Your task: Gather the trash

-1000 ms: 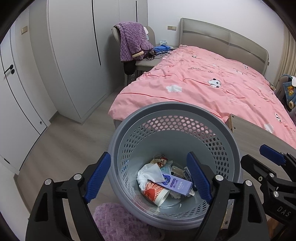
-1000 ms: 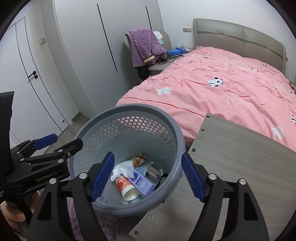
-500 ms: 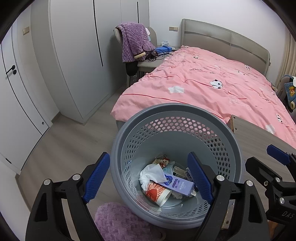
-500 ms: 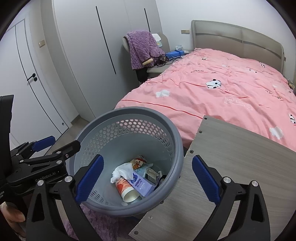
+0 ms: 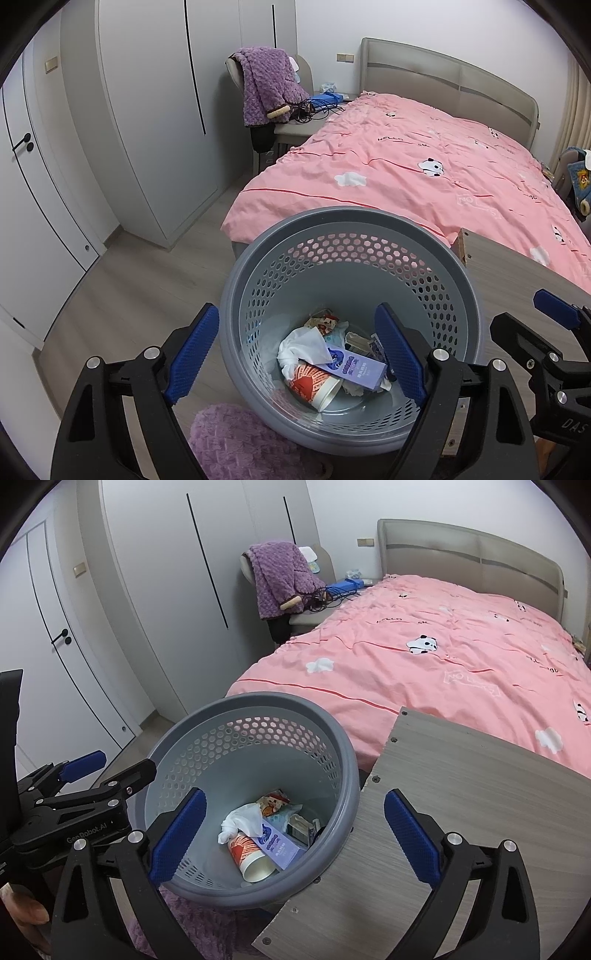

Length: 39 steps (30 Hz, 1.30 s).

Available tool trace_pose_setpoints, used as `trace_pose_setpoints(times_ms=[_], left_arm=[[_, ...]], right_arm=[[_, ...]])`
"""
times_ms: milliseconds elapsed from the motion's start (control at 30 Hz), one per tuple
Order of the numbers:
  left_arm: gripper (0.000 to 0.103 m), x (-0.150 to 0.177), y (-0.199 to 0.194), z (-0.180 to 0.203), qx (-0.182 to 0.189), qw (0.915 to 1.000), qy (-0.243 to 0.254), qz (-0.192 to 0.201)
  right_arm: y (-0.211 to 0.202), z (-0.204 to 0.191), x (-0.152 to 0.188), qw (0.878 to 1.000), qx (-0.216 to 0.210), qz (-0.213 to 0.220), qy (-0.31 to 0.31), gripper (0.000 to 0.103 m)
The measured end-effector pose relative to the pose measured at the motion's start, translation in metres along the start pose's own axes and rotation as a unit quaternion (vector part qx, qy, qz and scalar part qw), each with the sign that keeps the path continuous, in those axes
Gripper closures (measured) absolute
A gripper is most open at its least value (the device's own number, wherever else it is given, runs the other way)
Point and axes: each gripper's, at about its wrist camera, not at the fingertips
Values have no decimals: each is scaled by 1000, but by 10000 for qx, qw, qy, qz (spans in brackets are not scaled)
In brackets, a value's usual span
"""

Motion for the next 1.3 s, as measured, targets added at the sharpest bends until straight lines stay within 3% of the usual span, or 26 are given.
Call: trace_pose_setpoints(times_ms=[1300], left_arm=[[20,1,-1,4,-40,10000,77,33]], right_arm=[[-2,-1,-1,10000,13,8,-31,8]])
Point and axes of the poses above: each gripper's, at about its wrist camera, not at the fingertips, and y roughly the way its jaws point, z to its right, x to its underside, and after that the axes turned 5 degrees about -z, right-handed
